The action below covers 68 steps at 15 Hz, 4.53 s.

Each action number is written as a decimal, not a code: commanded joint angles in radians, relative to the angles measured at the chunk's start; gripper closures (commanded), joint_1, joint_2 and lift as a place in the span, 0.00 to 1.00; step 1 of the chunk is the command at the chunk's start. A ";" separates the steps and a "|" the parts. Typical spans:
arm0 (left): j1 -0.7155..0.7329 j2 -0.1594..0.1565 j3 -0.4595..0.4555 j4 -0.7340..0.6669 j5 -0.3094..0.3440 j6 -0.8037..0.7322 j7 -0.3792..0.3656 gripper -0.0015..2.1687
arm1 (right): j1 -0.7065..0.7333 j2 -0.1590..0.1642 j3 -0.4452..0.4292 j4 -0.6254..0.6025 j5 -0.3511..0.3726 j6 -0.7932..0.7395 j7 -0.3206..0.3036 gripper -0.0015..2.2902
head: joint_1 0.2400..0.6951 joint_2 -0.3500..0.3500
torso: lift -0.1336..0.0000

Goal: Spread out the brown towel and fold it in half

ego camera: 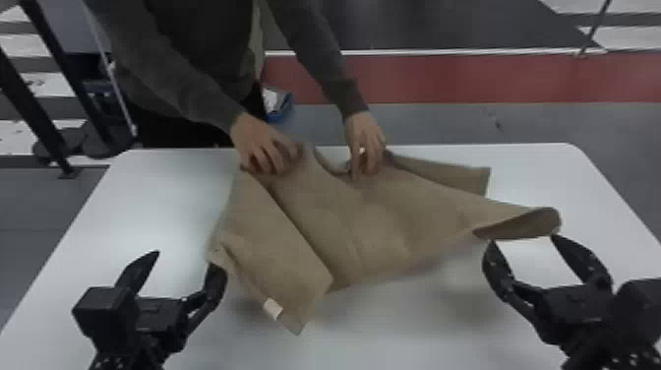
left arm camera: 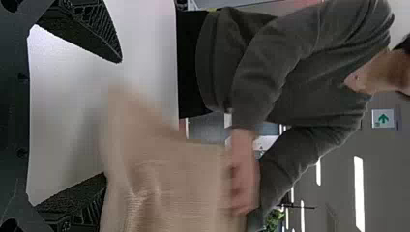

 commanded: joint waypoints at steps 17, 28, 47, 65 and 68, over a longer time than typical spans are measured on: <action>-0.002 -0.006 0.001 0.003 -0.001 0.000 0.001 0.03 | 0.002 0.004 -0.002 0.006 0.002 -0.007 0.001 0.02 | 1.00 0.55 | 0.08; -0.002 -0.006 -0.001 -0.004 -0.001 0.052 -0.024 0.03 | -0.024 0.004 -0.062 -0.006 0.120 0.011 0.119 0.02 | 1.00 0.55 | 0.08; 0.047 -0.006 -0.117 -0.270 -0.109 0.528 -0.352 0.04 | -0.387 -0.270 -0.129 0.209 0.695 0.192 0.723 0.05 | 1.00 0.15 | 0.08; 0.032 -0.006 -0.245 -0.353 -0.225 0.746 -0.375 0.04 | -0.529 -0.304 -0.039 0.419 0.804 0.229 0.763 0.31 | 1.00 0.09 | 0.08; 0.021 -0.006 -0.275 -0.366 -0.259 0.767 -0.363 0.05 | -0.521 -0.298 -0.051 0.439 0.808 0.207 0.746 0.36 | 1.00 0.05 | 0.08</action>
